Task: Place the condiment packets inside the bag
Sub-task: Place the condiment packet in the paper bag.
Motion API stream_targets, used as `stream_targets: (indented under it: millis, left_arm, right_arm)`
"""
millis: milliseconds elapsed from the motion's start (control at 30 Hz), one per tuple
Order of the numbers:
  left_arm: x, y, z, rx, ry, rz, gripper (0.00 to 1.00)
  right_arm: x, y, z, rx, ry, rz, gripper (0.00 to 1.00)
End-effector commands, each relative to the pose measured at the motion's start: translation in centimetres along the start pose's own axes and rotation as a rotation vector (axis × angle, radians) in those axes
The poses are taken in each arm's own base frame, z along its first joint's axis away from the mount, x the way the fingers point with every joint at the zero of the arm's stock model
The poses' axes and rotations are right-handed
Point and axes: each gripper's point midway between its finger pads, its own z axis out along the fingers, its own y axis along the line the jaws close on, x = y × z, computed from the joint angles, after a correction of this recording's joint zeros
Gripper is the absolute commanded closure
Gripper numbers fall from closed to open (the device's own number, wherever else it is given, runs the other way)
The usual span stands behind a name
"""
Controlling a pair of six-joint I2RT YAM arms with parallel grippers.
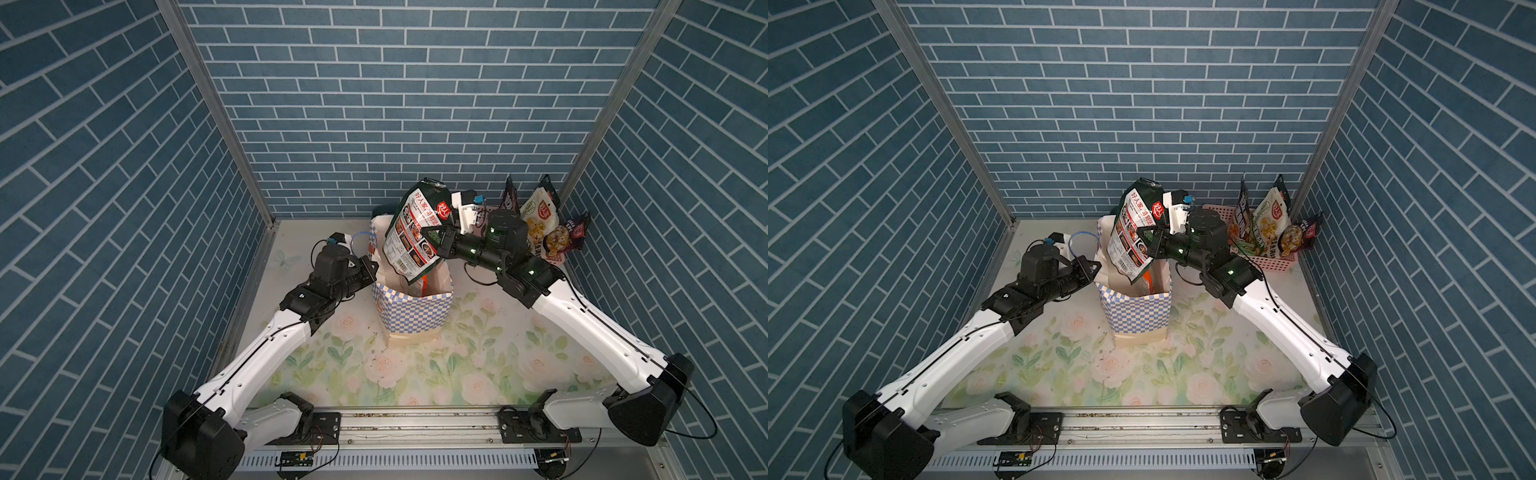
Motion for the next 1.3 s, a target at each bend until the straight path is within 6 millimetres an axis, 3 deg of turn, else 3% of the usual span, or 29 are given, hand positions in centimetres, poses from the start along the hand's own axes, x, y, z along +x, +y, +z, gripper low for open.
stream_targets:
  millis: [0, 233, 733, 967, 1267]
  left_arm:
    - [0.1, -0.7, 0.0, 0.019, 0.009, 0.024, 1.00]
    - [0.3, -0.6, 0.0, 0.018, 0.015, 0.024, 1.00]
    - [0.6, -0.9, 0.1, 0.024, 0.026, 0.025, 1.00]
    - [0.7, -0.9, 0.0, 0.025, 0.028, 0.027, 1.00]
    - [0.8, -0.9, 0.0, 0.025, 0.028, 0.027, 1.00]
  right_arm:
    - [-1.1, -0.2, 0.2, 0.047, -0.052, -0.001, 1.00]
    - [-2.0, -2.3, 1.5, 0.176, -0.115, -0.017, 1.00]
    - [0.3, -6.0, 5.0, 0.413, -0.108, -0.135, 1.00]
    - [-0.1, -6.0, 4.8, 0.525, -0.114, -0.222, 0.99]
    - [0.5, -7.0, 6.0, 0.560, -0.089, -0.270, 0.88]
